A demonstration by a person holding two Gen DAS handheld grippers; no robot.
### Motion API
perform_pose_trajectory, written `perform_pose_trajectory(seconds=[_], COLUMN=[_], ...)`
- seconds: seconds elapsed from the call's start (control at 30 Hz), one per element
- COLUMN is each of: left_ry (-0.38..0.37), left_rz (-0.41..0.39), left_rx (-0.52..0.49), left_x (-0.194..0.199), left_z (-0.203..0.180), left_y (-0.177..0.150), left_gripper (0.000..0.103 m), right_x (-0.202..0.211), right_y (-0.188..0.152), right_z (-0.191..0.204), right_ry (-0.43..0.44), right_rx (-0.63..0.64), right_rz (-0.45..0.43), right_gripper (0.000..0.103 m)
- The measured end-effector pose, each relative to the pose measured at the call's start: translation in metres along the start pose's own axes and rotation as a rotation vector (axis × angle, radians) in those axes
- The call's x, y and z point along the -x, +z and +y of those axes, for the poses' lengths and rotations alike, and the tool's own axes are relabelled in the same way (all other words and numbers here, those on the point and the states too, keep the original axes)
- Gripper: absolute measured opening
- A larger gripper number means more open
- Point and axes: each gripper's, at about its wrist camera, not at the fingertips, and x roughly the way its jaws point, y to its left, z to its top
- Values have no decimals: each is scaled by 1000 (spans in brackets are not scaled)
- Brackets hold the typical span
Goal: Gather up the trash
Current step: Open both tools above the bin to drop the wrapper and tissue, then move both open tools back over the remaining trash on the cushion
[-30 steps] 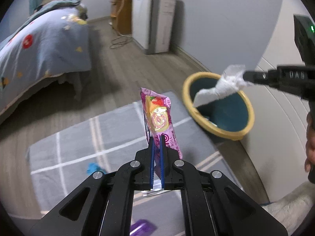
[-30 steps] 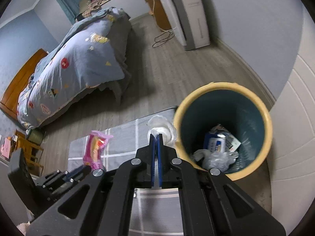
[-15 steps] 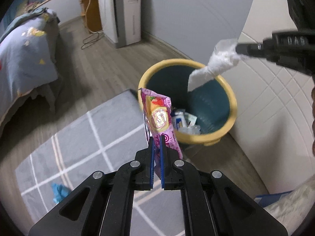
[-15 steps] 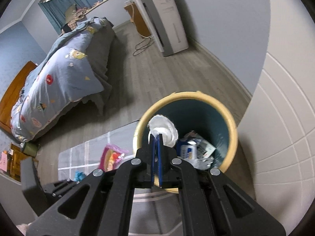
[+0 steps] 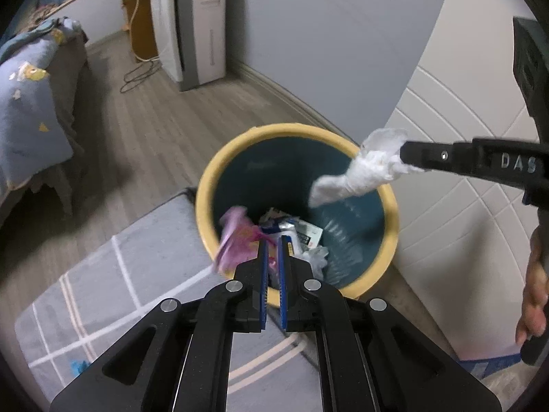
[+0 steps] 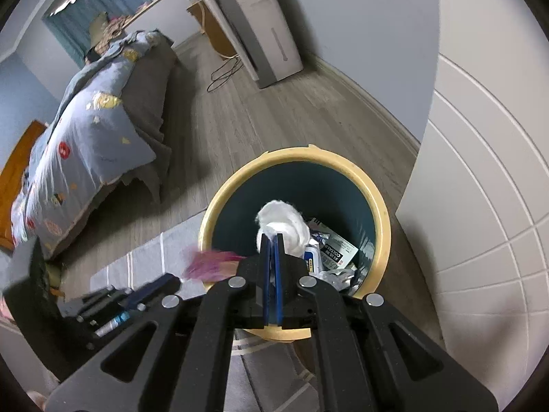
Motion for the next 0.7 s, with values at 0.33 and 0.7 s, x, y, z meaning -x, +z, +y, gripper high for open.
perform_pose_trajectory(seconds=[0.33, 0.7], left_ry=[31, 77], left_rz=[56, 17], left_rx=[23, 18], left_x=[-18, -4], left_z=[7, 16], left_y=[-23, -32], left_gripper=[51, 78], right_x=[-18, -23], right_y=[-2, -5], right_z=[-11, 0], right_ry=[-5, -40], right_rx=[-43, -1], right_rz=[56, 57], right_gripper=[2, 69])
